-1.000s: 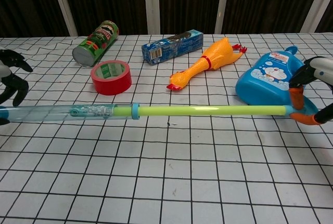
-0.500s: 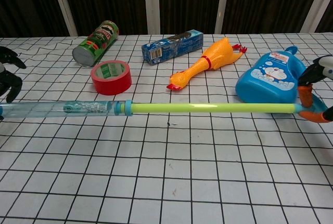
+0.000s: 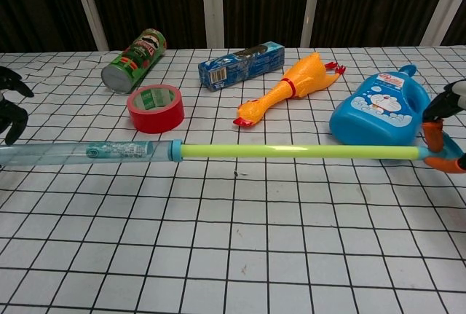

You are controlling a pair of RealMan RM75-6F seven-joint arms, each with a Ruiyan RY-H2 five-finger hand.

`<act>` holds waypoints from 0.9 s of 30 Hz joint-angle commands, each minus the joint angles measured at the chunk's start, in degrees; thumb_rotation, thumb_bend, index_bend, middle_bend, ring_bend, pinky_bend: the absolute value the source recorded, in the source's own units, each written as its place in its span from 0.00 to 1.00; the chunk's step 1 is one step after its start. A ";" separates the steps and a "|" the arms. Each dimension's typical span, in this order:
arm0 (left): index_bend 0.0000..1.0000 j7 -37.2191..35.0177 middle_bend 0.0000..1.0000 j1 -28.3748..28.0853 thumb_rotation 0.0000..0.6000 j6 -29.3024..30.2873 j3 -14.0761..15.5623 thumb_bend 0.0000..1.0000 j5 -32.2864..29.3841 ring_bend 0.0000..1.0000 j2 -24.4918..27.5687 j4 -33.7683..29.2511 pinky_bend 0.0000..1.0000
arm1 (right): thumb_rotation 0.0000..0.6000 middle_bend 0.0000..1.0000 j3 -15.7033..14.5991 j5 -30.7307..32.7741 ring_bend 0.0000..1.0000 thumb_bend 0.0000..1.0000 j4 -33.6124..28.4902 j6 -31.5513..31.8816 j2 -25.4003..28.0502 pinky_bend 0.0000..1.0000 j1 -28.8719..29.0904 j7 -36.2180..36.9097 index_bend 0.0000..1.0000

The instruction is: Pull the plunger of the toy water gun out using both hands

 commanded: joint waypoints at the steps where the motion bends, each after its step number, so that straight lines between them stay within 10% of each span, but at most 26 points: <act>1: 0.38 0.00 0.41 0.02 1.00 -0.17 0.00 0.41 -0.02 0.12 -0.02 -0.14 0.01 | 1.00 0.54 -0.47 -0.37 0.20 0.39 0.13 -0.55 0.44 0.00 0.10 -0.25 0.50; 8: 0.18 -1.13 0.18 -0.03 1.00 -0.55 -0.08 0.22 0.44 0.04 0.19 -0.71 0.00 | 1.00 0.18 -0.65 0.97 0.02 0.39 -0.84 -1.17 1.70 0.00 0.24 -3.40 0.01; 27: 0.14 -11.02 0.12 3.94 1.00 5.17 0.70 0.20 4.29 0.03 3.23 -3.64 0.00 | 1.00 0.00 -0.16 5.92 0.00 0.25 -5.84 -0.45 6.43 0.00 -1.39 -4.56 0.00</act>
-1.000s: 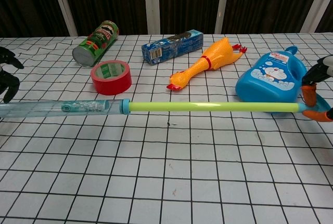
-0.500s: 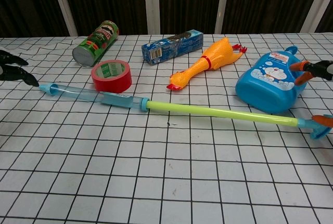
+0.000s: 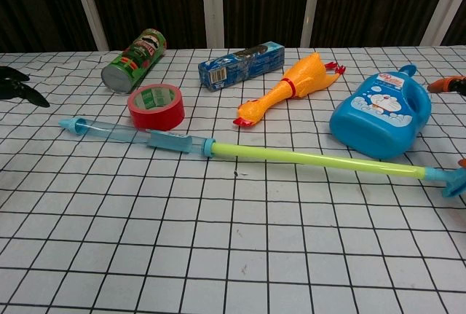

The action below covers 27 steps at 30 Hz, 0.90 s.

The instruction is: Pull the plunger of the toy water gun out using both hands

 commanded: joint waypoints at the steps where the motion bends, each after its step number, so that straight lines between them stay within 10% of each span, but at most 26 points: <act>1: 0.13 -2.45 0.12 1.34 1.00 1.41 0.60 0.20 1.25 0.03 0.97 0.07 0.00 | 1.00 0.00 -0.12 1.78 0.00 0.24 -1.08 -0.43 0.97 0.00 -0.38 -0.28 0.00; 27: 0.13 -6.25 0.08 5.09 1.00 5.63 -0.16 0.20 2.57 0.01 4.78 -2.50 0.00 | 1.00 0.00 1.03 0.56 0.00 0.22 -10.90 3.49 7.75 0.00 -1.50 -0.06 0.00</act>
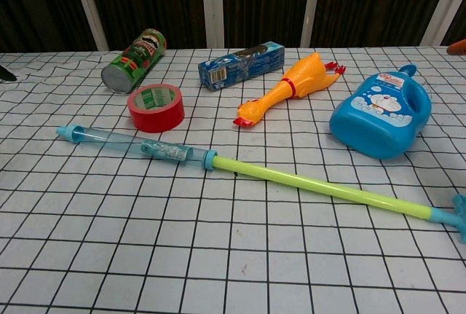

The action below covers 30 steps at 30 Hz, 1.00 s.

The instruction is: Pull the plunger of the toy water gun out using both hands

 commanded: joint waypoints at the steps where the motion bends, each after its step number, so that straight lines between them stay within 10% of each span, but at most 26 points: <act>1: 0.12 0.32 0.08 1.94 1.00 2.03 0.37 0.20 -0.75 0.01 0.75 -2.07 0.00 | 1.00 0.00 -1.02 -1.46 0.00 0.22 1.22 1.96 -0.64 0.00 -1.48 0.92 0.00; 20: 0.03 -6.13 0.00 18.67 1.00 22.44 5.22 0.17 5.87 0.00 -0.14 -0.46 0.00 | 1.00 0.00 -12.65 -22.85 0.00 0.22 14.75 19.99 -0.50 0.00 -17.34 17.56 0.00; 30: 0.02 -9.42 0.00 20.05 1.00 25.25 2.86 0.17 6.16 0.00 -2.30 5.54 0.00 | 1.00 0.00 -9.43 -20.28 0.00 0.22 16.71 21.41 -0.77 0.00 -18.73 19.43 0.00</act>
